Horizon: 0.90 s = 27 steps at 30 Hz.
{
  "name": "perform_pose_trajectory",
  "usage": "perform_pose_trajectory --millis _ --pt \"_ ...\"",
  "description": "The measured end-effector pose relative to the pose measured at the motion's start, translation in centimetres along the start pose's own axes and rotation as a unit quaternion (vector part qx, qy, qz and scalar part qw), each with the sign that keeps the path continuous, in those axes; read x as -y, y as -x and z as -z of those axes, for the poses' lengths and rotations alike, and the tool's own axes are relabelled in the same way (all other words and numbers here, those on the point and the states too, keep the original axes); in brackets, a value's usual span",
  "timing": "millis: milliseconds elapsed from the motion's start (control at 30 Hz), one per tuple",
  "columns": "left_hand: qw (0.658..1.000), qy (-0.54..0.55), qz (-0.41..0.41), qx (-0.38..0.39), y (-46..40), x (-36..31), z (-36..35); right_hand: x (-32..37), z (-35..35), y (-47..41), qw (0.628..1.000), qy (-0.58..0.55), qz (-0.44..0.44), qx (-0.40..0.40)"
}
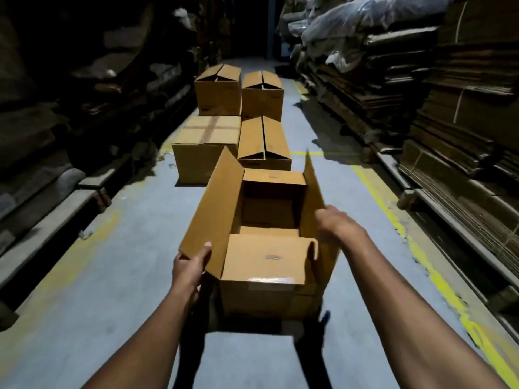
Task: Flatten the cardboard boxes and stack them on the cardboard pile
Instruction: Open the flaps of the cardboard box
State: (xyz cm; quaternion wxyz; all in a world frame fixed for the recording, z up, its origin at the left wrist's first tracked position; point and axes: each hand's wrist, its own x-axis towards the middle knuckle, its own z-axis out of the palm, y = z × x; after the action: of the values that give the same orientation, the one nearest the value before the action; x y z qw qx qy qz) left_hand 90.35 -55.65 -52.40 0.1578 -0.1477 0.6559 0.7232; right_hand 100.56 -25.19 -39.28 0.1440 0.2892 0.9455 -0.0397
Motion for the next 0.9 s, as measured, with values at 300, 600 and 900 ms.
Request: perform_pose_trajectory --millis 300,600,900 --pt "0.94 -0.29 -0.033 -0.177 -1.1 0.9 1.3 -0.2 -9.7 -0.6 0.996 0.09 0.008 -0.022" --pt "0.847 -0.513 -0.134 0.027 0.9 2.8 -1.9 -0.2 -9.7 -1.7 0.958 -0.257 0.022 -0.127" --pt "0.909 -0.4 0.018 0.114 -1.5 -0.7 -1.5 -1.2 -2.0 0.9 0.865 -0.29 0.164 0.375"
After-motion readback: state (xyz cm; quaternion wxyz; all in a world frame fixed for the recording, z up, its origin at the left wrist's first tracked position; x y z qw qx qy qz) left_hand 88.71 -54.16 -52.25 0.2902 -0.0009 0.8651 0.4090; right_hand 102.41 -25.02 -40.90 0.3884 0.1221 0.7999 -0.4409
